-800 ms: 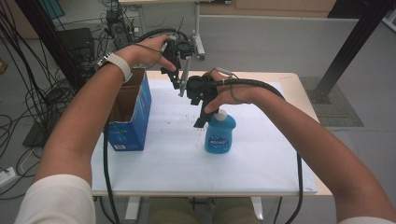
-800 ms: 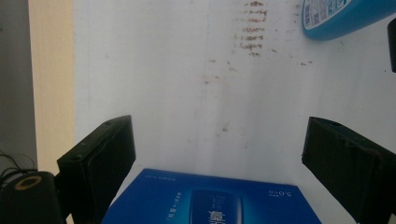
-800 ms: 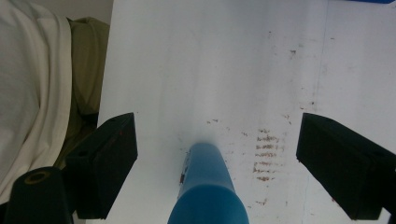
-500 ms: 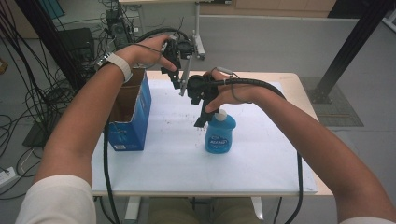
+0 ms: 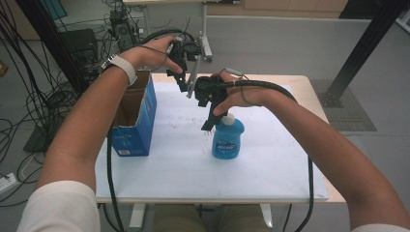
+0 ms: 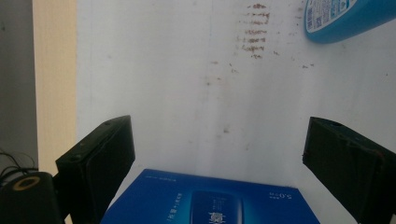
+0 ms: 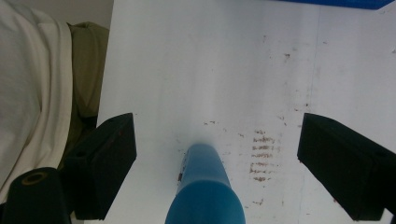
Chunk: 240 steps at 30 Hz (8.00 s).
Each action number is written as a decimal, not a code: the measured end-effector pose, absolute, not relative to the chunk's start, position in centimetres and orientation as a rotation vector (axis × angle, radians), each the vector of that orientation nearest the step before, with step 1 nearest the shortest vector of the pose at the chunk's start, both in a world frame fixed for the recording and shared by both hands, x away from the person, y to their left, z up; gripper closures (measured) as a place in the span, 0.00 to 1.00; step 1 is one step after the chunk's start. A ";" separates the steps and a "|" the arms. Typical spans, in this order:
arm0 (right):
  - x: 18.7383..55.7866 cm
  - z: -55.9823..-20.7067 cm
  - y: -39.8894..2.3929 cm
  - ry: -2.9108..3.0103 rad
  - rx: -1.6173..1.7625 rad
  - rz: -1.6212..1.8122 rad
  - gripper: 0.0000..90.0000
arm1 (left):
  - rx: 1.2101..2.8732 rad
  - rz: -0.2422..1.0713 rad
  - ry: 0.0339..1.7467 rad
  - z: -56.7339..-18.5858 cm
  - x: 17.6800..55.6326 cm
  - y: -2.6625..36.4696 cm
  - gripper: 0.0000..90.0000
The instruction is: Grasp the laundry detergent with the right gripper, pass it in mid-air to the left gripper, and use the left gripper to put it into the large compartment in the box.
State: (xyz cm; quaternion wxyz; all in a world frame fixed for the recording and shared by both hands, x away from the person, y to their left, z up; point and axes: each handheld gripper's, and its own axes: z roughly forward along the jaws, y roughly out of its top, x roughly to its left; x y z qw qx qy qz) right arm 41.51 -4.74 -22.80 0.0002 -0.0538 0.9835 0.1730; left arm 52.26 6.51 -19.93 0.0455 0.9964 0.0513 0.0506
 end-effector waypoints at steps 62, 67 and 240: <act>41.6 -19.4 -12.0 3.034 -0.061 0.538 0.11 | 3.040 0.159 0.177 -20.1 52.1 6.4 0.11; 41.6 -19.6 -12.9 3.028 -0.050 0.495 0.10 | 3.041 0.160 0.180 -20.1 52.1 6.4 0.11; 41.7 -29.5 -19.4 3.054 0.143 0.681 0.09 | 3.051 0.147 0.188 -21.3 52.3 5.9 0.11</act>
